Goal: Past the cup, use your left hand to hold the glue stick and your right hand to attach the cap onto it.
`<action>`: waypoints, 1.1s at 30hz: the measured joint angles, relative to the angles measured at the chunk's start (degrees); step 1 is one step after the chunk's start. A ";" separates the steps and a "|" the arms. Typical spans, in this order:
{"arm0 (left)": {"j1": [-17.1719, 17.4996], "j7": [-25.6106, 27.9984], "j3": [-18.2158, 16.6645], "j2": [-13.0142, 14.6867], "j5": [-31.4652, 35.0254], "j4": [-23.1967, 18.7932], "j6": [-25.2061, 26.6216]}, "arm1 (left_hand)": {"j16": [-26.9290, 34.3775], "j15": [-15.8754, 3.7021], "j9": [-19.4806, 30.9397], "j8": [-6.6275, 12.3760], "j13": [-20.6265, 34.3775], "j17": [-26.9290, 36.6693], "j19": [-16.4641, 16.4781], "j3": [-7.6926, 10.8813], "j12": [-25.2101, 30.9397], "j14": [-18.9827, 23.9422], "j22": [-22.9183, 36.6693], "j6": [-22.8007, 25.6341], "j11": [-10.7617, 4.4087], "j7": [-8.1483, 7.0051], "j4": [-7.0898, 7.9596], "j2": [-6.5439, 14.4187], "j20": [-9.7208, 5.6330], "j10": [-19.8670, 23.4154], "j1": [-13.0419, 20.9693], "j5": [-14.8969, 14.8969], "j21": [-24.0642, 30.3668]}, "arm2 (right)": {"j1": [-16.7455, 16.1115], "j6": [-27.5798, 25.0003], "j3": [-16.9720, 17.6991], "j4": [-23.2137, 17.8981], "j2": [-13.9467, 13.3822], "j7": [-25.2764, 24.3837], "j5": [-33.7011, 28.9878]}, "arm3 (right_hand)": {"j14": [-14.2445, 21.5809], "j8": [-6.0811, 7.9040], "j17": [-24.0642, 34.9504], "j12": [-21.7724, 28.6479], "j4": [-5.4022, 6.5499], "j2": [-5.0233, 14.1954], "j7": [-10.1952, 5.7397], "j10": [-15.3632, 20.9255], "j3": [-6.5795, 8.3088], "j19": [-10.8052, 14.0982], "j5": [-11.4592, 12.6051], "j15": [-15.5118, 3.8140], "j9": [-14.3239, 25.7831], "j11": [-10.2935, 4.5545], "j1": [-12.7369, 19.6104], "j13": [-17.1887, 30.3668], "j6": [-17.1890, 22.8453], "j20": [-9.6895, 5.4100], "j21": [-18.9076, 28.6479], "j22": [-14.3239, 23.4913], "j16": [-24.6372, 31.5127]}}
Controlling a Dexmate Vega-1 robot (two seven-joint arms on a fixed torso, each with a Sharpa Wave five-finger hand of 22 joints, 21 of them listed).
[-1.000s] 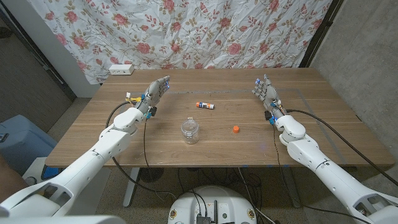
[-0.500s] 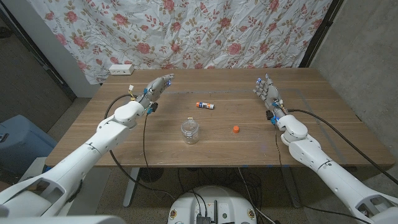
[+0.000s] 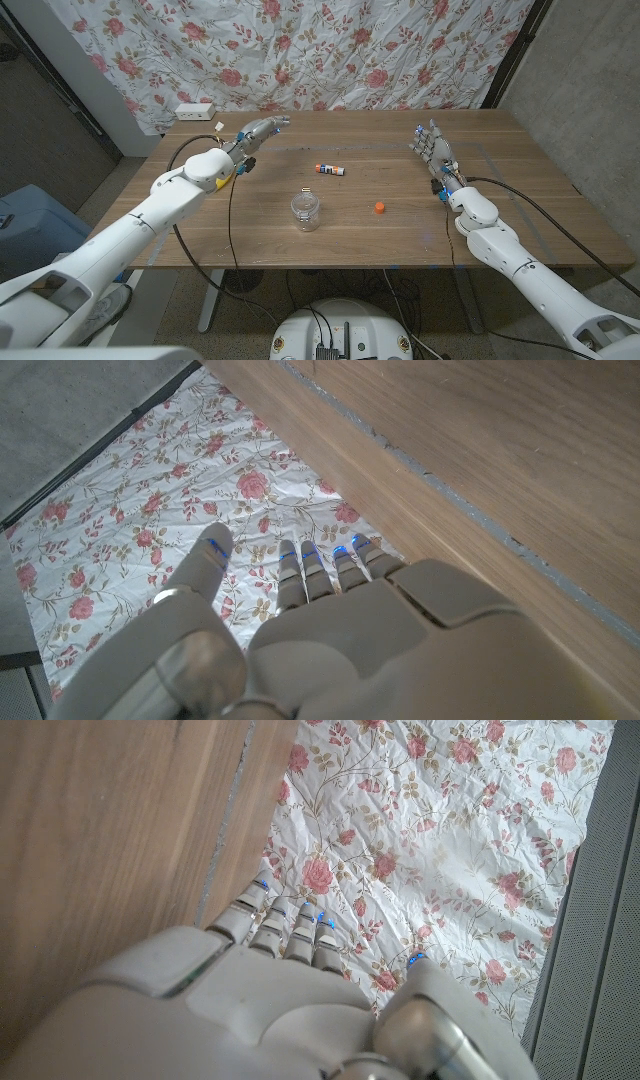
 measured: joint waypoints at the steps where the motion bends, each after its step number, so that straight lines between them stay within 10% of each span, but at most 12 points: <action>1: -0.44 -0.04 0.35 0.40 0.22 -0.62 0.25 | 0.00 0.00 0.00 0.00 0.00 0.00 0.00 0.00 0.00 0.00 0.00 0.03 0.00 -0.03 0.00 -0.04 0.00 0.00 0.04 0.00 0.00 | -0.02 0.18 0.02 0.04 0.00 0.18 0.09 | 0.00 0.00 -0.04 0.00 0.00 0.00 0.00 0.00 0.00 0.00 0.00 0.00 0.00 0.00 0.00 -0.09 0.00 0.00 0.00 0.00 0.00; 33: -10.14 -8.37 8.26 6.34 17.06 -8.93 9.99 | -0.27 0.63 -0.02 0.12 -0.01 0.28 -3.92 -0.15 -0.40 -0.87 0.01 2.77 -2.35 -1.32 -0.15 -4.11 0.81 2.96 5.77 0.00 -0.92 | 0.17 3.13 0.48 2.86 0.81 1.64 0.56 | 0.32 0.00 -0.84 0.00 -0.24 0.38 -0.01 0.42 0.24 0.00 -0.02 -0.30 -0.01 -0.19 -0.39 -0.98 0.63 0.00 0.20 0.00 0.21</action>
